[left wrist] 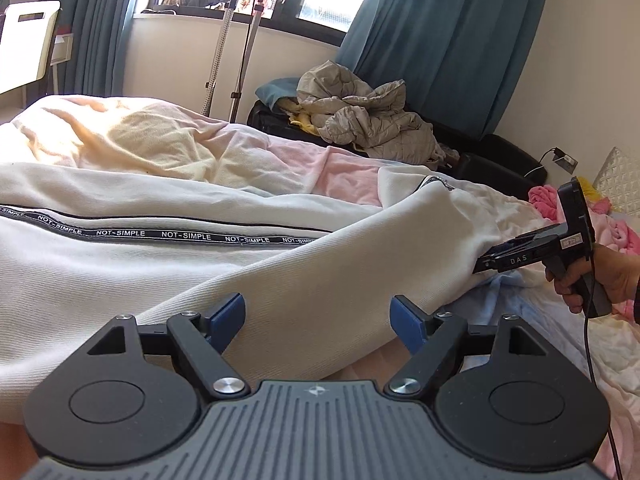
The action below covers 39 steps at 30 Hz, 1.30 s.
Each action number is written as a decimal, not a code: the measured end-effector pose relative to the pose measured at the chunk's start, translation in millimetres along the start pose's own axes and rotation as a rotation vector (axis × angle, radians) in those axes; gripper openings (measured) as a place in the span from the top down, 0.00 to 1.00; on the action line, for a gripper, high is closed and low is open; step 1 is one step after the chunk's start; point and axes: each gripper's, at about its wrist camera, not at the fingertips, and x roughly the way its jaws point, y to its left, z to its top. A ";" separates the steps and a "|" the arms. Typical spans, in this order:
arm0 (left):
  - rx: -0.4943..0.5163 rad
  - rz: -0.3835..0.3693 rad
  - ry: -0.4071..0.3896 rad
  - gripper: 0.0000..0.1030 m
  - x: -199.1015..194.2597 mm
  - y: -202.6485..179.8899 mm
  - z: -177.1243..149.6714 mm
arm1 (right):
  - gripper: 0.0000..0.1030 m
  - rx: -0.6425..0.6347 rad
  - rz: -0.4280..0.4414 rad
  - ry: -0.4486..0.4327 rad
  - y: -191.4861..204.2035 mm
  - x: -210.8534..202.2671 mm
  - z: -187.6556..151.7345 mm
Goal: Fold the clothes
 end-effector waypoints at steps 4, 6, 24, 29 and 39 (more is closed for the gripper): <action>-0.005 -0.010 0.006 0.20 2.5 3.5 3.0 | 0.43 -0.108 0.162 0.083 39.4 13.8 24.1; -0.024 -0.021 0.006 0.20 2.0 7.0 5.0 | 0.43 -0.152 0.217 0.124 61.3 15.9 30.0; -0.111 -0.014 -0.056 0.20 -37.8 23.3 11.1 | 0.49 -0.034 0.306 -0.004 102.4 -62.7 -3.5; -0.137 -0.023 -0.050 0.20 -37.4 27.3 9.7 | 0.35 0.567 -0.024 -0.286 30.7 -75.4 -10.7; -0.150 -0.019 -0.032 0.20 -23.5 33.8 6.4 | 0.35 1.034 -0.185 -0.319 -25.7 -14.7 -19.4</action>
